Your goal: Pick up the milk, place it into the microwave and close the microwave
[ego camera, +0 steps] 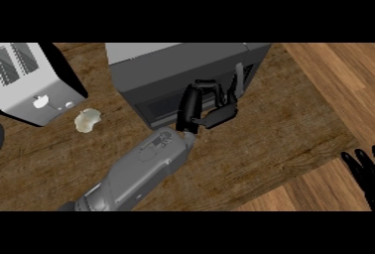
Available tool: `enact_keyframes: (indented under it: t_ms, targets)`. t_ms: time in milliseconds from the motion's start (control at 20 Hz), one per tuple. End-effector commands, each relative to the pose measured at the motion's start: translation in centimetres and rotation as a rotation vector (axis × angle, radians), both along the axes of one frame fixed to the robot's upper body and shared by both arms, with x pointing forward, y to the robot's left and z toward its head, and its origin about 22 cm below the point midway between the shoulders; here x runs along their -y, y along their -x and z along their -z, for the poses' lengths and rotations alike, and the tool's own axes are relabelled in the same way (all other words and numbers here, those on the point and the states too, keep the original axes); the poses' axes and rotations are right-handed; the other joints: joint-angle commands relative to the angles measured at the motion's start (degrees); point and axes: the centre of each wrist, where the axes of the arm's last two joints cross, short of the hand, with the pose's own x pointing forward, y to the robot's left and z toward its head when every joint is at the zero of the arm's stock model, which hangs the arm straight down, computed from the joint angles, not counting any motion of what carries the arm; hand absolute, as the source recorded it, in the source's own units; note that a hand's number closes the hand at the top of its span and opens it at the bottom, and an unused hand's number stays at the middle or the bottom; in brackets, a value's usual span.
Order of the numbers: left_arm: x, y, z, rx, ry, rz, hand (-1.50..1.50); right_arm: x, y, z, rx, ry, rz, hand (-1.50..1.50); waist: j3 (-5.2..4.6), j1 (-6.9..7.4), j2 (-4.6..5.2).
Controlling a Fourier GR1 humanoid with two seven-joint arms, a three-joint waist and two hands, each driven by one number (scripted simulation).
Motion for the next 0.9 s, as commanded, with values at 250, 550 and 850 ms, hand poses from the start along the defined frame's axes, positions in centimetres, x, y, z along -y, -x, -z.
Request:
enact_keyframes:
  t_ms: [250,550,850]
  targets:
    - [0.2,-1.8,-1.3,0.017,0.001,-0.007,1.50,-0.3,0.7,-0.1,-0.013,-0.064,-0.059,-1.50,0.11,-1.19,1.18]
    - [0.3,-2.0,-1.3,0.033,0.001,-0.023,1.50,0.1,1.0,-0.6,-0.020,-0.060,-0.059,-1.50,0.10,-1.79,1.18]
    - [0.1,-2.0,-0.9,0.020,0.008,-0.030,1.50,0.5,1.2,-1.5,-0.019,-0.043,-0.095,-1.50,0.06,-1.46,0.95]
